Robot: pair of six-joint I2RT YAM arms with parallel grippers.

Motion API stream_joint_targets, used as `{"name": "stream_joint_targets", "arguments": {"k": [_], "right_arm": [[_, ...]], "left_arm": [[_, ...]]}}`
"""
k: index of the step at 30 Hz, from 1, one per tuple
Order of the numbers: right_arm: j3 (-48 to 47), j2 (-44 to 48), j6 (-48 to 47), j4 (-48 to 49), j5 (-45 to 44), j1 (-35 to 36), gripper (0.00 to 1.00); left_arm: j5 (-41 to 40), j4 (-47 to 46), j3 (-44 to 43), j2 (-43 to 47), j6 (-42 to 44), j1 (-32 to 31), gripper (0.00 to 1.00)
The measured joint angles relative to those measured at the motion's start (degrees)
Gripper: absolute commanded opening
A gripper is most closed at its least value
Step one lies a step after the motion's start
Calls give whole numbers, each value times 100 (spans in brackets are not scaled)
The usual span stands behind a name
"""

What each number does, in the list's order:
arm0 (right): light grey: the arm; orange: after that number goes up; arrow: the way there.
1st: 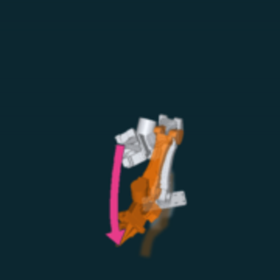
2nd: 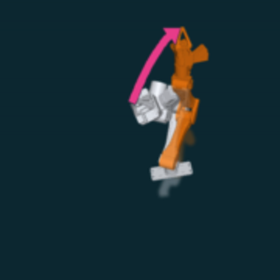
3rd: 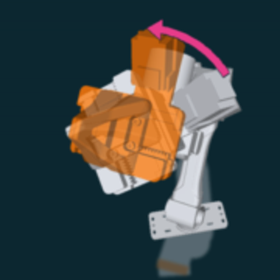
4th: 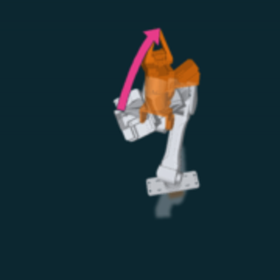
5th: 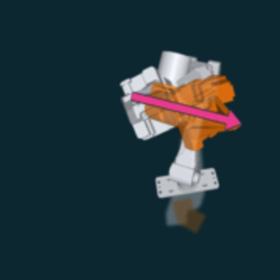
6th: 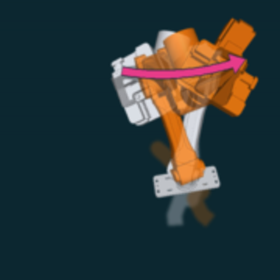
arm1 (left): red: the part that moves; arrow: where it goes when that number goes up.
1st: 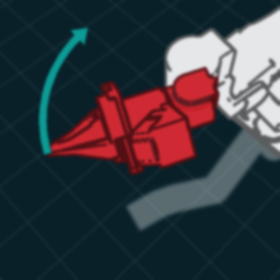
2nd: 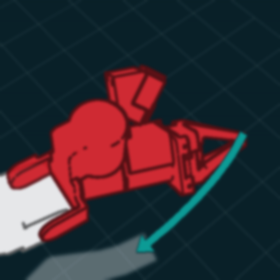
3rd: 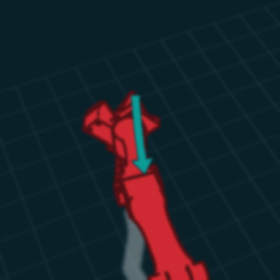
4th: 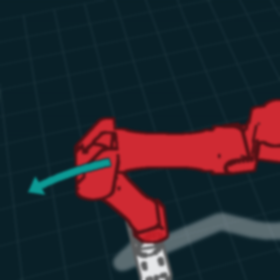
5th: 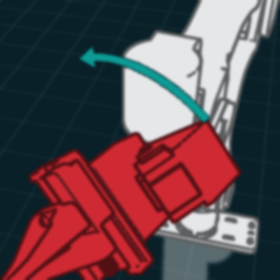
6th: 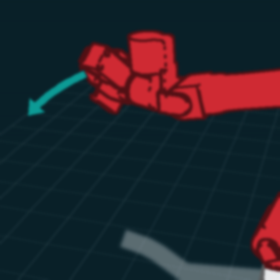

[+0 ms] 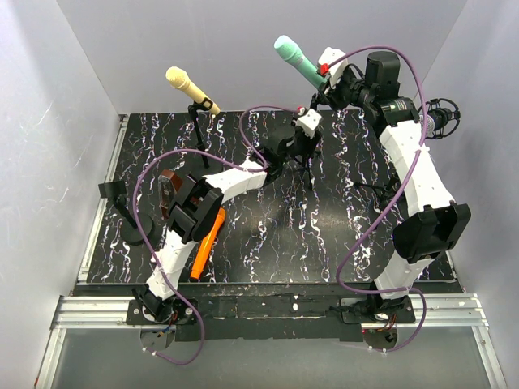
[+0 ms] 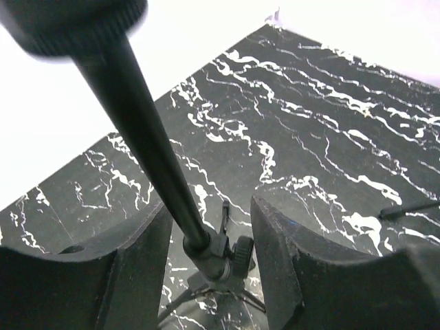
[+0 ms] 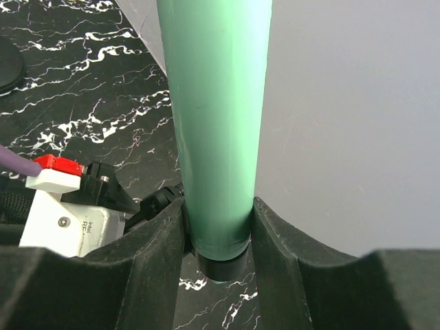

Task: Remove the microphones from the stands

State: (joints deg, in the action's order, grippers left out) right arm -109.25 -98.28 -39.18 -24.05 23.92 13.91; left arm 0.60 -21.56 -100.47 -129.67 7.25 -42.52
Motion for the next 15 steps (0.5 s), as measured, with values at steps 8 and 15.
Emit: {"name": "stream_joint_targets", "arguments": {"k": [8,15], "right_arm": [[66,48,17,0,-109,-13,45],[387,367,-2,26,-83,26,43]], "left_arm": [[-85,-188,-144,0,-223,13,0],[114,-343,236,258,-146,20,0]]}}
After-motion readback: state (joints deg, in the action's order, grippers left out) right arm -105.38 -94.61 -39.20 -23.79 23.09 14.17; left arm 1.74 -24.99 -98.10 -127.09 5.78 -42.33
